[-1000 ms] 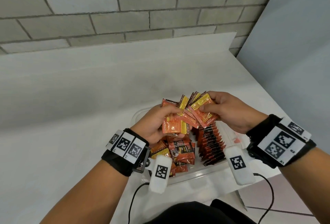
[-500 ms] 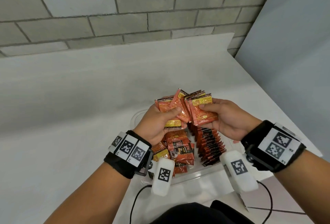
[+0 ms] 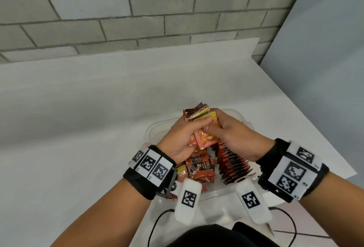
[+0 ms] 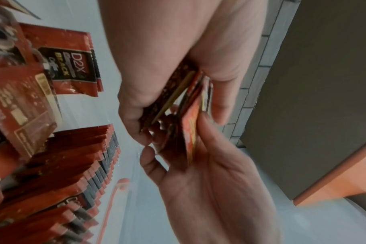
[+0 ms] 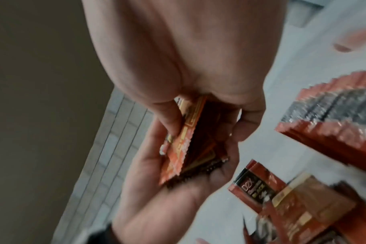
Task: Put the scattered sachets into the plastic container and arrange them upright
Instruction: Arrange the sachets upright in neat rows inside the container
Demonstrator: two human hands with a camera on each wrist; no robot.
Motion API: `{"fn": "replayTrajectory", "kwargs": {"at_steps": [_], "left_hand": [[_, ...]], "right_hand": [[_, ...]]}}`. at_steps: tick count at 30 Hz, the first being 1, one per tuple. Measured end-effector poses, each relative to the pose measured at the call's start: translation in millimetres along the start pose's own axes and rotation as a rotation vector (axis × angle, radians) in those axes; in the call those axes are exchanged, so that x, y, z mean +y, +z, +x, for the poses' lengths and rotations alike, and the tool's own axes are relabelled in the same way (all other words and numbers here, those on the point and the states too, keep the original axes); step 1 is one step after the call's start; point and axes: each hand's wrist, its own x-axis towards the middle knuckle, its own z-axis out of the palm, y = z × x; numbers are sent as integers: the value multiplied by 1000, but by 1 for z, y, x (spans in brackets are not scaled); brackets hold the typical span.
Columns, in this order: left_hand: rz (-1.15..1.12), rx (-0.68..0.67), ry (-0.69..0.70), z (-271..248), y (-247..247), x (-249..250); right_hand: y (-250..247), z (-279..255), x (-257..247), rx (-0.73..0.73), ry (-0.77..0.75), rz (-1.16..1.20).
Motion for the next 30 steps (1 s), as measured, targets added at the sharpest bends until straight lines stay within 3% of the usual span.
{"fn": "replayTrajectory", "kwargs": {"at_steps": [3,5,7,9,12,16,23,30], "left_hand": [[-74,84,-32,3,3,0],[-94,106,-22,3,3,1],[-95,97,-20,2,2,3],[-68,90,-28,0,3,4],[-44,52,-24,-1,8,4],[-111,-43,-20,-1,12,3],[-138,-83,-16,-2,7,1],[-308,-214,-30,-2,-4,9]], "right_hand": [[-3,1,-7,37,-44,-658],[-8,-1,-16,64,-39,-829],[-12,-6,-25,74,-160,-760],[-12,-12,-32,-5,-278,-722],[-8,-13,-31,-135,-358,-930],[-3,-7,-23,7,-515,-1001],[-3,-5,-30,12,-373,-973],[-7,3,-34,-20,-332,-723]]}}
